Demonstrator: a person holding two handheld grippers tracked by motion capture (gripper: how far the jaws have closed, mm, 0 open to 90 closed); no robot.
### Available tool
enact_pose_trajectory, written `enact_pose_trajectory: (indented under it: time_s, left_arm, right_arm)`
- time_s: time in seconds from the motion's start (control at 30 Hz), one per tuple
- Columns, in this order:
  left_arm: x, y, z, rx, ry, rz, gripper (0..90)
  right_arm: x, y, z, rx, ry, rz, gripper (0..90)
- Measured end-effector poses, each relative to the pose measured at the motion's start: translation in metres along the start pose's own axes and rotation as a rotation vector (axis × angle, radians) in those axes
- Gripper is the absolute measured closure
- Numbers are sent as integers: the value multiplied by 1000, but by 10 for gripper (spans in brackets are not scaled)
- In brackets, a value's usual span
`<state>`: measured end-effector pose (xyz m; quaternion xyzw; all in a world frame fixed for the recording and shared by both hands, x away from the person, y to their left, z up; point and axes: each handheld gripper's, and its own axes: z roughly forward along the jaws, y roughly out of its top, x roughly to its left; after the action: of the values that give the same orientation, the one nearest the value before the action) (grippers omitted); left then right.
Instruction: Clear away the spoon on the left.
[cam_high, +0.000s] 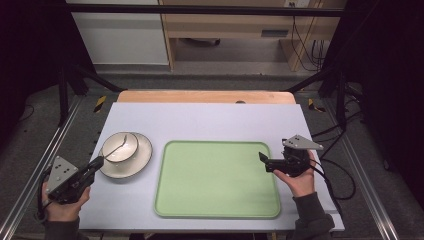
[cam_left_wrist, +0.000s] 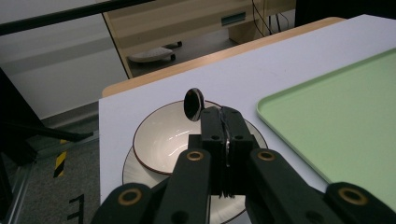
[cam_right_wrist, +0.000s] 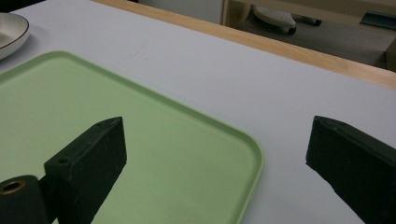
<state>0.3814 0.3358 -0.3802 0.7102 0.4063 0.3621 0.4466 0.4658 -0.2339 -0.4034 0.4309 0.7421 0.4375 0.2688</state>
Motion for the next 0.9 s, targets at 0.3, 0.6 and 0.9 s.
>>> enact_pose_trajectory:
  time_s: [0.3, 0.6, 0.9]
  left_arm:
    - [-4, 5, -6, -35, 0, 6, 888]
    - [-8, 9, -9, -57, -4, 19, 888]
    - [-13, 13, -12, -76, -12, 32, 888]
  right_arm:
    - [0, 0, 0, 2, 0, -2, 53]
    - [0, 0, 0, 4, 0, 0, 53]
    - [-1, 0, 0, 4, 0, -3, 53]
